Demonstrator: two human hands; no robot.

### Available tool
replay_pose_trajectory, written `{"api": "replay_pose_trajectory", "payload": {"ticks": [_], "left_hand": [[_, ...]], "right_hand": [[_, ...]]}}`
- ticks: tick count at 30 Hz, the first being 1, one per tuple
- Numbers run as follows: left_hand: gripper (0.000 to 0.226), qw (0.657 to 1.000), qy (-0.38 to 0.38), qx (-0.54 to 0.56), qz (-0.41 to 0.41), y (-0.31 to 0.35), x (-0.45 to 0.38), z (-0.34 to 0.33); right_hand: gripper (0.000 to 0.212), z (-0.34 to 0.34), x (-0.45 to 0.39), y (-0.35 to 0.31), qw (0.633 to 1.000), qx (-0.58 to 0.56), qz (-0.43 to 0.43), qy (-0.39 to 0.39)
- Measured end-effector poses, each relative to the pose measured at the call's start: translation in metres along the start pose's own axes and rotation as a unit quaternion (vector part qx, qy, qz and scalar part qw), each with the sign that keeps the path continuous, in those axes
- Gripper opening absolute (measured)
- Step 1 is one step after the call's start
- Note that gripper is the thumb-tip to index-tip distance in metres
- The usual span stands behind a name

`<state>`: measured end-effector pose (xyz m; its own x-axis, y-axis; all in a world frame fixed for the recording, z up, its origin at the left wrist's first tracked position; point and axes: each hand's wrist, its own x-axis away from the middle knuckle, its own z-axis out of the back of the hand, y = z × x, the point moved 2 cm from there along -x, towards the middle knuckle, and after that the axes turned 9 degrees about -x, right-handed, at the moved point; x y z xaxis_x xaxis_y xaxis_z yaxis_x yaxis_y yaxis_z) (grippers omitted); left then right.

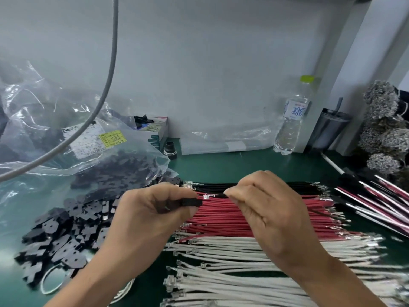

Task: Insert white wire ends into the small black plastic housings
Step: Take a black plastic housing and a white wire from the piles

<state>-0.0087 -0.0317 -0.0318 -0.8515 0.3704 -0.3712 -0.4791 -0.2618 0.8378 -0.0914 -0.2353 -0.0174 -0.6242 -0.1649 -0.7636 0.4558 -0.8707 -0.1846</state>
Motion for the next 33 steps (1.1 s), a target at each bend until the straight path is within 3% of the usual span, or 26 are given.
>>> {"api": "replay_pose_trajectory", "payload": {"ticks": [12, 23, 29, 33], "left_hand": [[0.028, 0.992, -0.042, 0.110, 0.038, 0.005, 0.002, -0.003], [0.021, 0.997, -0.059, 0.056, -0.005, 0.007, 0.001, 0.000], [0.033, 0.998, -0.036, -0.056, -0.021, 0.007, 0.003, -0.003], [0.026, 0.999, -0.050, 0.010, -0.002, 0.008, 0.004, -0.004]], "right_hand": [[0.010, 0.000, 0.002, -0.003, 0.999, -0.032, -0.005, -0.018], [0.016, -0.001, 0.001, -0.008, 0.988, -0.129, -0.077, -0.036], [0.007, -0.008, 0.003, -0.014, 0.998, 0.008, -0.014, -0.060], [0.013, -0.012, 0.004, -0.014, 0.994, -0.076, -0.060, -0.041]]}}
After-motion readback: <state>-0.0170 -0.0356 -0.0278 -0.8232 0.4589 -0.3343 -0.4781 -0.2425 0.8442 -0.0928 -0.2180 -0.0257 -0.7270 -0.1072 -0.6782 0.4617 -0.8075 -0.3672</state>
